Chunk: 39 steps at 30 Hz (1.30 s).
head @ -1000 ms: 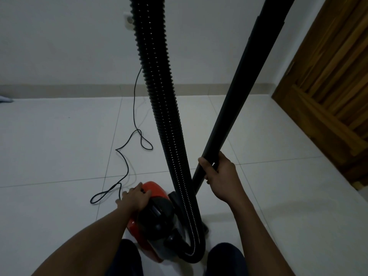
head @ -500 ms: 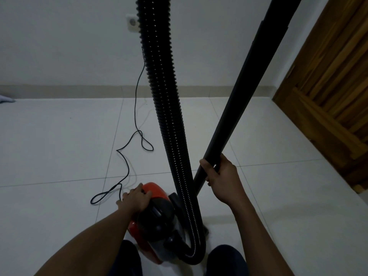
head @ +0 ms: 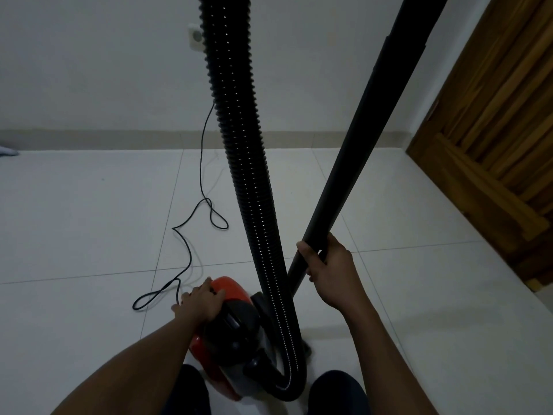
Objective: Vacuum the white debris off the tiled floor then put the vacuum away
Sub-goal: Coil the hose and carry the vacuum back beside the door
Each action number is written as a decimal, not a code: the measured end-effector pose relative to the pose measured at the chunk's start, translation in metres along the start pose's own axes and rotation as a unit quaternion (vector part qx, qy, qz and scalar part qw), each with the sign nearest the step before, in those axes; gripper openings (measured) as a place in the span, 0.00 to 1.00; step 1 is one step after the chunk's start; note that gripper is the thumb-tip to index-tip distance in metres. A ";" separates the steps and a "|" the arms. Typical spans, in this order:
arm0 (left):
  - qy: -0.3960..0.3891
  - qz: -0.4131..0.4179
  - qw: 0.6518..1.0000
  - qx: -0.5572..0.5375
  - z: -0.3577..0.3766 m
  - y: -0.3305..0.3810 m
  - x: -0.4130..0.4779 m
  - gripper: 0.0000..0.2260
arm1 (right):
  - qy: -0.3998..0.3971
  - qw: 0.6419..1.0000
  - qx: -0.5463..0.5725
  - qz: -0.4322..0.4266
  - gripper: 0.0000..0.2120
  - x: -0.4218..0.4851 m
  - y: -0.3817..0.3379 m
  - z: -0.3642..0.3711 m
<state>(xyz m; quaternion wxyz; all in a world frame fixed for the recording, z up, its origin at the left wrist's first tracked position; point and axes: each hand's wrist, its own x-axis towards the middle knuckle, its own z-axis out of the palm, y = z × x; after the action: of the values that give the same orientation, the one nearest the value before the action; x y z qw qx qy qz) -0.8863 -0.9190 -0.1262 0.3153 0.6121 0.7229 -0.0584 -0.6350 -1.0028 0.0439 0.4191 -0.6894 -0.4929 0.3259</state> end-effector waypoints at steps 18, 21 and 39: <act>0.035 0.454 0.874 0.169 -0.037 0.003 -0.028 0.20 | 0.002 1.000 -0.001 -0.009 0.11 0.000 0.003 0.003; -0.010 0.434 0.877 0.205 -0.041 0.006 -0.032 0.26 | 0.011 1.000 -0.008 -0.009 0.10 0.000 0.002 0.005; 0.038 0.323 0.943 0.076 -0.044 -0.012 -0.026 0.25 | 0.068 0.996 -0.048 0.019 0.19 0.016 0.011 -0.013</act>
<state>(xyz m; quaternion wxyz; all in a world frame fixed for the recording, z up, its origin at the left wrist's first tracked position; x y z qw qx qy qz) -0.9124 -0.9236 -0.0810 0.2423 0.8363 0.4916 0.0152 -0.6150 -0.9929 0.0395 0.4122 -0.7385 -0.4648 0.2622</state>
